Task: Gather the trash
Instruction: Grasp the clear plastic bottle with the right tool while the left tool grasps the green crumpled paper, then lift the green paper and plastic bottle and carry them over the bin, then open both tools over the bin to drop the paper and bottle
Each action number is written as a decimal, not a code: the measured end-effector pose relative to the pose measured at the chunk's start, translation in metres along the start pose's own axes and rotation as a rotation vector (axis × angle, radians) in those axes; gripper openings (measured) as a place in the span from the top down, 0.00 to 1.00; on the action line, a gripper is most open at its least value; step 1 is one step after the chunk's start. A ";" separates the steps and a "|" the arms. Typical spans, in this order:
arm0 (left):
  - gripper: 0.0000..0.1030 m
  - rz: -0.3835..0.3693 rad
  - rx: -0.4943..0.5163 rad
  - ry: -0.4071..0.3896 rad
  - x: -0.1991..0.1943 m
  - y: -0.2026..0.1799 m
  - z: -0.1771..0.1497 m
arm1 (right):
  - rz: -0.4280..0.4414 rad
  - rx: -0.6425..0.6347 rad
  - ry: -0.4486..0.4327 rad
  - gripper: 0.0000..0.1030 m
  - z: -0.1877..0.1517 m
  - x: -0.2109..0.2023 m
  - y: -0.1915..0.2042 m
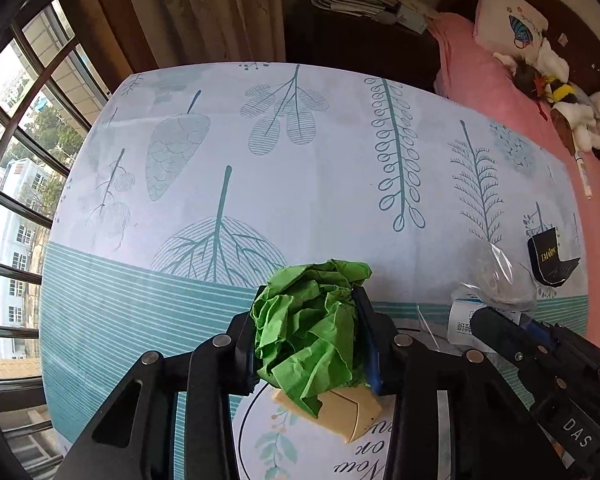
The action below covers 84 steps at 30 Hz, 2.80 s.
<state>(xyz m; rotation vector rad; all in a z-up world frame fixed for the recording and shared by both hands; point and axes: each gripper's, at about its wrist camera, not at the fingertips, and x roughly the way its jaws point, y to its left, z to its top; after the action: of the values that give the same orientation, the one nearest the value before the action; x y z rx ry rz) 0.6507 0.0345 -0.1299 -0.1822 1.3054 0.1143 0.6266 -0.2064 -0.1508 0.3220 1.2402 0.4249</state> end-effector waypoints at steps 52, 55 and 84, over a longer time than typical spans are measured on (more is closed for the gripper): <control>0.63 -0.179 0.334 -0.095 -0.252 0.213 -0.531 | -0.255 0.073 -0.004 0.82 -0.512 -0.171 0.243; 0.63 -0.165 0.325 -0.067 -0.232 0.205 -0.550 | -0.257 0.064 0.031 0.82 -0.534 -0.158 0.234; 0.16 -0.128 0.315 0.138 0.083 0.144 -0.673 | -0.373 0.321 0.186 0.81 -0.717 0.088 0.016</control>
<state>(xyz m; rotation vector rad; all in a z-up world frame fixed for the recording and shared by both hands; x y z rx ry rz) 0.0081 0.0408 -0.3891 -0.0044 1.4261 -0.2157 -0.0366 -0.1455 -0.4301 0.3192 1.5175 -0.0698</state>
